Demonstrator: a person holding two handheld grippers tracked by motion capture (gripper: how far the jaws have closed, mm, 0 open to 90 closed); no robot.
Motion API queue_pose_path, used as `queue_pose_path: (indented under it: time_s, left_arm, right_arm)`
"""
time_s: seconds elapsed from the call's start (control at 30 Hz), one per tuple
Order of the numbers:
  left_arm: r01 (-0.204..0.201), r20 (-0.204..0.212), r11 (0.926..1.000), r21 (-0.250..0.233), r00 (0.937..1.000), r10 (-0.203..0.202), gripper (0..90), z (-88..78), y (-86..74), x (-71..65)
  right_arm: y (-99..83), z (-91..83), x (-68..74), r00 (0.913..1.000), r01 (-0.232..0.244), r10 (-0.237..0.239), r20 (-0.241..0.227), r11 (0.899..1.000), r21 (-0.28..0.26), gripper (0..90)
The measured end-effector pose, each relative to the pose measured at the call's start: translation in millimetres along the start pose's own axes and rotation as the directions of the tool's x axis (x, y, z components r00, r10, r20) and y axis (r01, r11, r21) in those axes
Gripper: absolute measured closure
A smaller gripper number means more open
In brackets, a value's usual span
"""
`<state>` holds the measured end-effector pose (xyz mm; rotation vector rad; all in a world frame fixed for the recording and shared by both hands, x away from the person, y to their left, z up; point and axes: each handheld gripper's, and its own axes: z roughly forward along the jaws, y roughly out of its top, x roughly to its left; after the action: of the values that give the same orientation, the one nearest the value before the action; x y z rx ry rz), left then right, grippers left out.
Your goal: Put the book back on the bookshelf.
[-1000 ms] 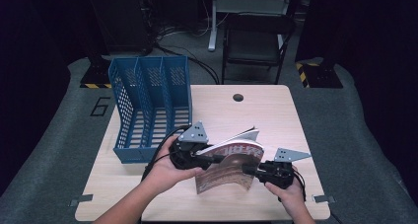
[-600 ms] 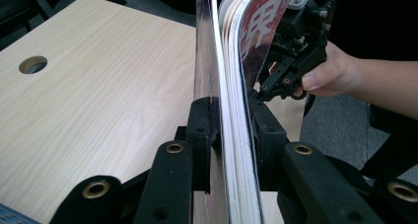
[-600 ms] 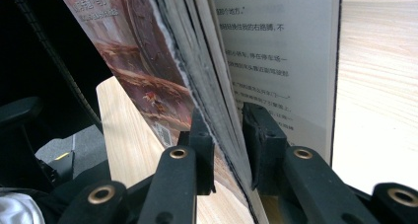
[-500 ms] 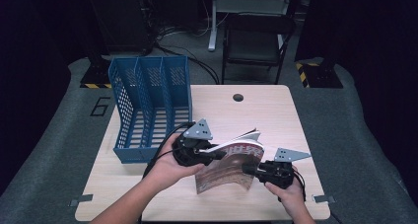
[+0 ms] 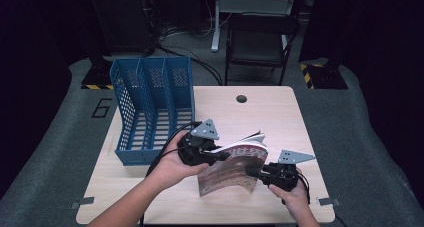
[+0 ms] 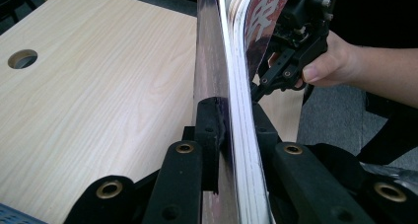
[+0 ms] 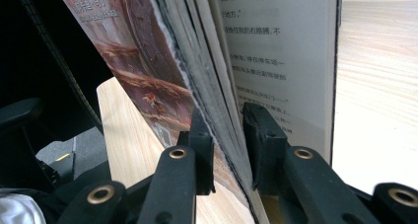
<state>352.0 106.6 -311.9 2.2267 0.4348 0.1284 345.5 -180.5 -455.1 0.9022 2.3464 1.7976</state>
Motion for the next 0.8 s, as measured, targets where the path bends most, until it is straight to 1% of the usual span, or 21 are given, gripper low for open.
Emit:
queue_pose_path:
  time_s: [0.1, 0.13, 0.33, 0.37, 0.4, 0.43, 0.47, 0.5, 0.53, 0.57, 0.63, 0.67, 0.73, 0.8]
  left_arm:
    - [-0.003, 0.011, 1.0000, 0.004, 0.9999, 0.003, 80.9, -0.2, 0.4, 0.9]
    - [-0.007, 0.005, 1.0000, 0.005, 1.0000, 0.007, 81.4, -0.1, 0.6, 0.8]
    - [-0.020, 0.015, 0.9998, 0.009, 0.9997, 0.020, 83.1, -0.1, 1.1, 1.8]
    - [-0.036, 0.022, 0.9993, 0.013, 0.9991, 0.035, 83.3, -0.4, 1.4, 2.4]
    - [-0.036, 0.022, 0.9993, 0.013, 0.9991, 0.035, 83.4, -0.4, 1.4, 2.4]
    - [-0.053, 0.033, 0.9982, 0.029, 0.9981, 0.052, 83.5, -1.2, 2.4, 3.3]
    - [-0.053, 0.033, 0.9982, 0.029, 0.9981, 0.052, 83.5, -1.2, 2.4, 3.3]
    - [-0.062, 0.034, 0.9977, 0.026, 0.9975, 0.061, 83.6, -0.9, 2.4, 4.2]
    - [-0.062, 0.036, 0.9976, 0.028, 0.9975, 0.061, 83.6, -1.1, 2.5, 4.6]
    - [-0.053, 0.041, 0.9984, 0.019, 0.9978, 0.052, 83.6, -0.5, 2.1, 4.8]
    - [-0.062, 0.054, 0.9977, 0.026, 0.9967, 0.060, 83.6, -1.1, 2.3, 6.5]
    - [-0.056, 0.046, 0.9983, 0.018, 0.9974, 0.055, 83.6, -0.5, 2.2, 6.3]
    - [-0.063, 0.046, 0.9979, 0.019, 0.9970, 0.062, 83.7, -0.7, 2.2, 7.4]
    - [-0.064, 0.055, 0.9976, 0.027, 0.9966, 0.062, 83.7, -1.2, 2.6, 8.4]
  right_arm:
    - [0.1, 0.0, 0.0, 1.0000, -0.002, 0.002, -0.001, 1.000, 0.001, 74.4]
    - [0.1, 0.1, 0.0, 1.0000, -0.003, 0.003, 0.000, 1.000, 0.000, 74.3]
    - [0.1, 0.0, -0.2, 1.0000, -0.002, 0.002, 0.000, 1.000, 0.000, 73.5]
    - [0.1, 0.1, -0.2, 1.0000, -0.005, 0.005, 0.000, 1.000, 0.000, 73.2]
    - [0.1, 0.1, -0.2, 1.0000, -0.005, 0.005, 0.000, 1.000, 0.000, 73.2]
    - [0.2, 0.1, -0.4, 1.0000, -0.001, 0.001, 0.001, 1.000, 0.002, 72.8]
    - [0.2, 0.1, -0.4, 1.0000, -0.001, 0.001, 0.001, 1.000, 0.002, 72.8]
    - [0.2, 0.1, -0.5, 1.0000, 0.003, -0.003, 0.000, 1.000, 0.001, 72.4]
    - [0.2, 0.0, -0.6, 1.0000, 0.003, -0.003, 0.000, 1.000, 0.001, 72.2]
    - [0.2, -0.2, -0.7, 1.0000, 0.003, -0.003, 0.001, 1.000, 0.004, 71.9]
    - [0.2, -0.2, -0.8, 1.0000, 0.001, -0.001, 0.000, 1.000, 0.004, 71.2]
    - [0.1, -0.1, -0.9, 1.0000, -0.001, 0.001, -0.001, 1.000, 0.002, 70.7]
    - [0.0, -0.4, -0.8, 1.0000, -0.005, 0.005, 0.003, 1.000, 0.004, 70.2]
    - [0.0, -0.4, -0.8, 1.0000, -0.007, 0.006, 0.003, 1.000, 0.004, 70.0]
